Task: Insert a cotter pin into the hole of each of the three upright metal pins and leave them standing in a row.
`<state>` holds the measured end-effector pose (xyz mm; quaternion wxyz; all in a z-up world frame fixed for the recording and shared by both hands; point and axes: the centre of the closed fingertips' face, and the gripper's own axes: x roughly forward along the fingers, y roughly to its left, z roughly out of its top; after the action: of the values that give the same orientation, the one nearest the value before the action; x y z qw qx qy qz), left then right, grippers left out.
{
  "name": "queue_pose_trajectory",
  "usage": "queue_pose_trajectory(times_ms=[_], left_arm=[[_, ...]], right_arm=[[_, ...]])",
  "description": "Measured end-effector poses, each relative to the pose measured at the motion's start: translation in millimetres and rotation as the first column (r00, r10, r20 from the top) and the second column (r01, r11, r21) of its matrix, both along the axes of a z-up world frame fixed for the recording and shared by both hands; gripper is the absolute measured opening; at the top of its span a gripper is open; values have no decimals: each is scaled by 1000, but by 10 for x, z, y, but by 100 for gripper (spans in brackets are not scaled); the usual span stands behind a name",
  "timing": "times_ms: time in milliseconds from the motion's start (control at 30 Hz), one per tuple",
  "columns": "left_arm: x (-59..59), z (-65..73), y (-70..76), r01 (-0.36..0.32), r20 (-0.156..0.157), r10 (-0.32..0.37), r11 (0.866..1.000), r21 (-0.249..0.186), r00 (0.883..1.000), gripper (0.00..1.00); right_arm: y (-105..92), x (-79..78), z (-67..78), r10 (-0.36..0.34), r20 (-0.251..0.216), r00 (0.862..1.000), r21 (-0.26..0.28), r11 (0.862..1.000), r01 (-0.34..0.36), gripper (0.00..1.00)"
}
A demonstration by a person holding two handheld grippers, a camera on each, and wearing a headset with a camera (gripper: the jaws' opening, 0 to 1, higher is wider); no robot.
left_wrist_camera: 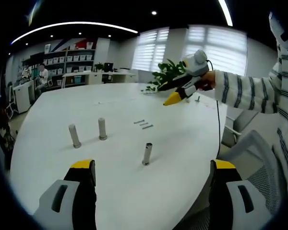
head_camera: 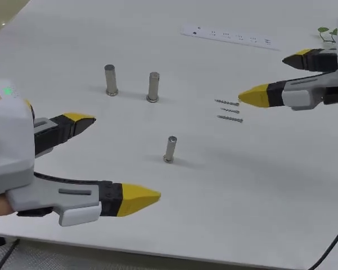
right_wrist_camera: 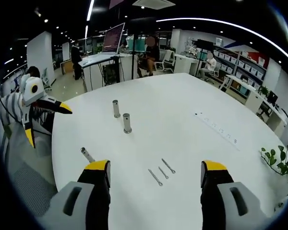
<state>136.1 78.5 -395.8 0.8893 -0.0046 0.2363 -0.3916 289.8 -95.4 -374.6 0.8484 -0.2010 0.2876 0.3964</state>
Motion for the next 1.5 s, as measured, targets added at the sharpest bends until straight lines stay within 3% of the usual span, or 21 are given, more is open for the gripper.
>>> queue_pose_trajectory(times_ms=[200, 467, 633, 833, 1100, 1500], left_arm=[[0, 43, 7, -13, 6, 13, 1000, -1, 1000, 98], [8, 75, 15, -23, 5, 23, 1000, -6, 1000, 98], [19, 78, 28, -22, 0, 22, 1000, -4, 1000, 95], [42, 99, 22, -30, -3, 30, 999, -14, 1000, 90], [42, 103, 36, -41, -12, 41, 999, -17, 999, 82], [23, 118, 77, -63, -16, 63, 998, -20, 998, 80]], right_arm=[[55, 85, -115, 29, -13, 1000, -23, 999, -29, 67], [97, 197, -268, 57, -36, 998, -54, 997, -59, 43], [61, 317, -406, 63, -64, 996, -86, 994, -68, 40], [15, 347, -551, 81, -85, 993, -132, 987, -91, 30], [-14, 436, -700, 90, -109, 990, -162, 981, -108, 27], [-42, 411, -901, 109, -142, 984, -230, 963, -140, 17]])
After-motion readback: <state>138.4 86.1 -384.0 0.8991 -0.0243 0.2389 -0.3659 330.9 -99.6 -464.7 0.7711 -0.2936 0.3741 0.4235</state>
